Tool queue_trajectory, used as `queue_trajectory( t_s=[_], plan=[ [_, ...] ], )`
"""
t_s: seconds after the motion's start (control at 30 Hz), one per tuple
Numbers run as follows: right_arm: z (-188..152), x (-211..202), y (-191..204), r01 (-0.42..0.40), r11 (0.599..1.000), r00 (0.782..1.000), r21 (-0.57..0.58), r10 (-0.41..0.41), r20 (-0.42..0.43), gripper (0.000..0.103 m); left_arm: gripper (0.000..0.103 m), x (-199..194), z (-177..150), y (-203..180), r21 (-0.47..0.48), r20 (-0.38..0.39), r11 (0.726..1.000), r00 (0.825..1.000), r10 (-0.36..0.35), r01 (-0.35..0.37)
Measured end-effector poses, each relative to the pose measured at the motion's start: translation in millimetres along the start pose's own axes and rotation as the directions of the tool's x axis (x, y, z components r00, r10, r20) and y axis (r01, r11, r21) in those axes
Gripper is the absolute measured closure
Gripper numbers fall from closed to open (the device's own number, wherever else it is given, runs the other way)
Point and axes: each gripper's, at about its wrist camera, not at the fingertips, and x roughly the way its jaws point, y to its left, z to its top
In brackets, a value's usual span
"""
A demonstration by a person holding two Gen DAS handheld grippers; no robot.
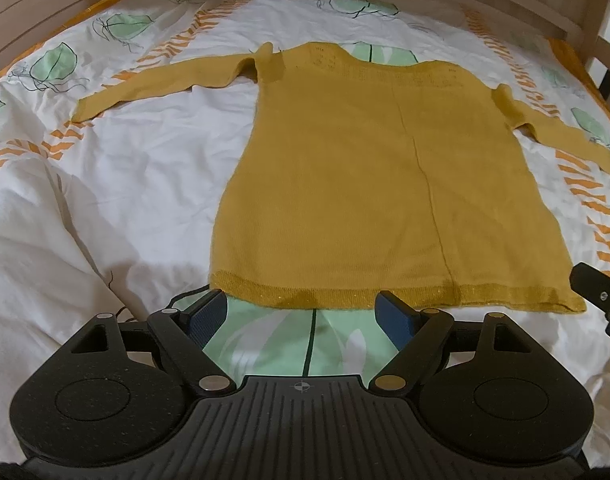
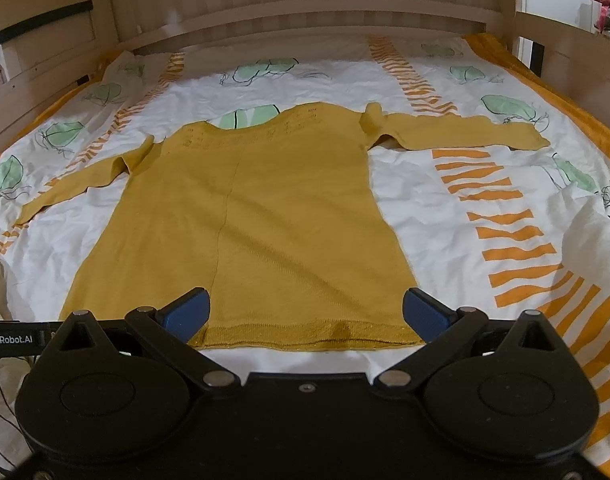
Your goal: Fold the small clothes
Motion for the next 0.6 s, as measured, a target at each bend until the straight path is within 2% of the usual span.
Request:
queue_trajectory(
  t_s=[0.6],
  plan=[
    [-0.9,2.8,1.0,-0.007,1.000,1.000,0.005,0.007,-0.011,0.001,0.022,2.9,1.9,-3.3,-0.001,-0.012,1.000,1.000,-0.003,0.003]
  ],
)
